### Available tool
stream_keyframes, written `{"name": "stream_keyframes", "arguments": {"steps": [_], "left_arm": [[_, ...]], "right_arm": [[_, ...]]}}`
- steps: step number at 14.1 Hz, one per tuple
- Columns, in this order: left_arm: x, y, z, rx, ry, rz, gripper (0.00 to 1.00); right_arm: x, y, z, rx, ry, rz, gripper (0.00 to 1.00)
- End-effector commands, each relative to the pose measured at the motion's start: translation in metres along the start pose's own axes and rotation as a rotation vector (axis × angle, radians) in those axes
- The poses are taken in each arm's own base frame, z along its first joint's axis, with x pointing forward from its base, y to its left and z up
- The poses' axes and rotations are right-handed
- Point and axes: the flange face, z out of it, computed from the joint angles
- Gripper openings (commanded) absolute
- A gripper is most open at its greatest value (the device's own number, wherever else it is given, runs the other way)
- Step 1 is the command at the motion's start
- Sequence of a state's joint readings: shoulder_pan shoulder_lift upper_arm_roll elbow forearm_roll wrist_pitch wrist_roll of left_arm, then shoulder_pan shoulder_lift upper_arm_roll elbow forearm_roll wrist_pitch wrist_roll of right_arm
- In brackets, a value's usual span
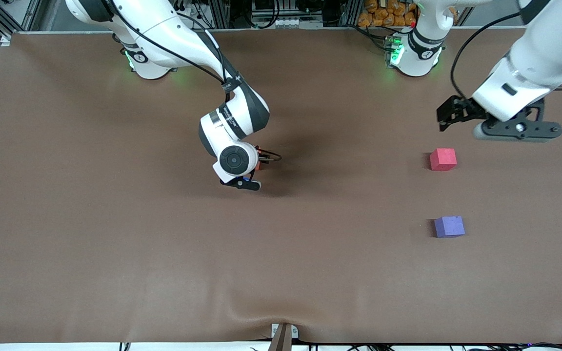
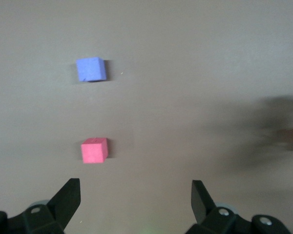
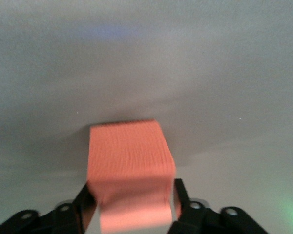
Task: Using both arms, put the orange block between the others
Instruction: 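Lower the orange cube and open the right gripper while the left gripper approaches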
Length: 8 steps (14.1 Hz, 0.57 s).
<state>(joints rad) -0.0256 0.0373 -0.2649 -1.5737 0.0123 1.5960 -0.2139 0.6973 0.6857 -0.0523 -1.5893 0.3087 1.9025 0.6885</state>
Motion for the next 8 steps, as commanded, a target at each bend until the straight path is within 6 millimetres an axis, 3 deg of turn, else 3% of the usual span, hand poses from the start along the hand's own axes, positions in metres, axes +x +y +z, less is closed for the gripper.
{"name": "stream_keyframes", "arguments": {"steps": [1, 3, 5, 6, 8], "left_arm": [[0.01, 0.026, 0.013, -0.021, 0.016, -0.022, 1.0], [0.016, 0.042, 0.025, -0.029, 0.022, -0.03, 1.0], [0.024, 0.059, 0.04, -0.045, 0.029, -0.04, 1.0], [0.027, 0.07, 0.049, -0.052, 0.029, -0.039, 1.0], [0.033, 0.095, 0.066, -0.067, 0.028, -0.042, 1.0]], "right_arm": [[0.008, 0.0, -0.013, 0.025, -0.005, 0.02, 1.0], [0.009, 0.006, -0.03, 0.013, -0.032, 0.015, 1.0], [0.02, 0.027, -0.056, 0.0, -0.084, 0.04, 1.0], [0.032, 0.045, -0.066, -0.008, -0.089, 0.07, 1.0], [0.052, 0.099, -0.11, -0.006, -0.046, 0.135, 1.0]]}}
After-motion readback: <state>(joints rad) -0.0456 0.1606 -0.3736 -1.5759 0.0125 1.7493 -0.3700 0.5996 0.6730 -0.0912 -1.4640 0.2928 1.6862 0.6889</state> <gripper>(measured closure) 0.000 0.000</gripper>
